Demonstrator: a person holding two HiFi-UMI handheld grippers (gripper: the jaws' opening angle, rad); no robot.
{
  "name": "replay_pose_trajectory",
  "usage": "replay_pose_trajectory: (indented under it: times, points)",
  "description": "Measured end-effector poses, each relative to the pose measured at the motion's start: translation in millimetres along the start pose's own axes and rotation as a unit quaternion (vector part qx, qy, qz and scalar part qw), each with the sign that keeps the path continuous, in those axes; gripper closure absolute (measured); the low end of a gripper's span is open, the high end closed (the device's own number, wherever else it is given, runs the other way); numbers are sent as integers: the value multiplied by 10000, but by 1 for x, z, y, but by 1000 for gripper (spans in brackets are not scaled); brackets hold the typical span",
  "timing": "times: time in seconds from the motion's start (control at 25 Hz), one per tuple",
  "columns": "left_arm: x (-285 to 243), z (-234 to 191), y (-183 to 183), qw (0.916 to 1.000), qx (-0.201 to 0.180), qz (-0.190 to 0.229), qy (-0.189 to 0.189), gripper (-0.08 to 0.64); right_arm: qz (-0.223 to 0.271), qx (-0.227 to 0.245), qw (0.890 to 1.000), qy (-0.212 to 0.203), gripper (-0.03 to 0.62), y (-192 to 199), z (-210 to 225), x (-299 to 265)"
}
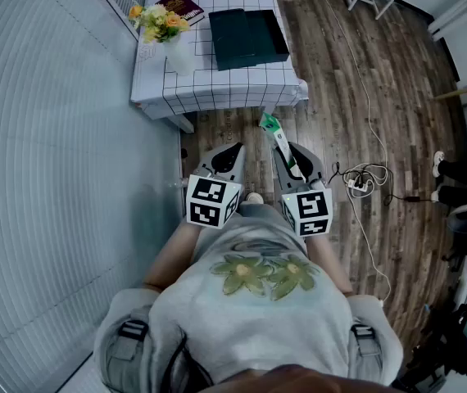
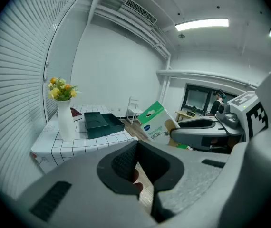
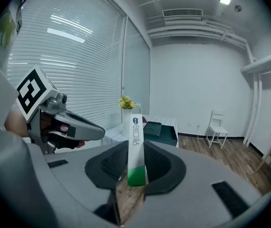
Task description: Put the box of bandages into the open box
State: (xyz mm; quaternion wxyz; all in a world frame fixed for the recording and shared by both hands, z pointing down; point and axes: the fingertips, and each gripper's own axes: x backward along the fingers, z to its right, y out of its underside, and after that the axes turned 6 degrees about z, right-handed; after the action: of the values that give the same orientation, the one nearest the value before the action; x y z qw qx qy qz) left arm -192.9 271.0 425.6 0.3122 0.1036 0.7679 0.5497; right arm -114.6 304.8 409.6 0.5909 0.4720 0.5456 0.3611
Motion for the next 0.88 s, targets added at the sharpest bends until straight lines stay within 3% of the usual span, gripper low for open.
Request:
replay_pose_trajectory:
  times: [0.6,0.88]
  points:
    - [-1,41,27,9997,48,-49,-240,554,49,-28,9999,-133,500,28,25,33]
    - [-26,43,13,9998,-1,-33,-197,552,81,-73,9999,-122,500,25,47,21]
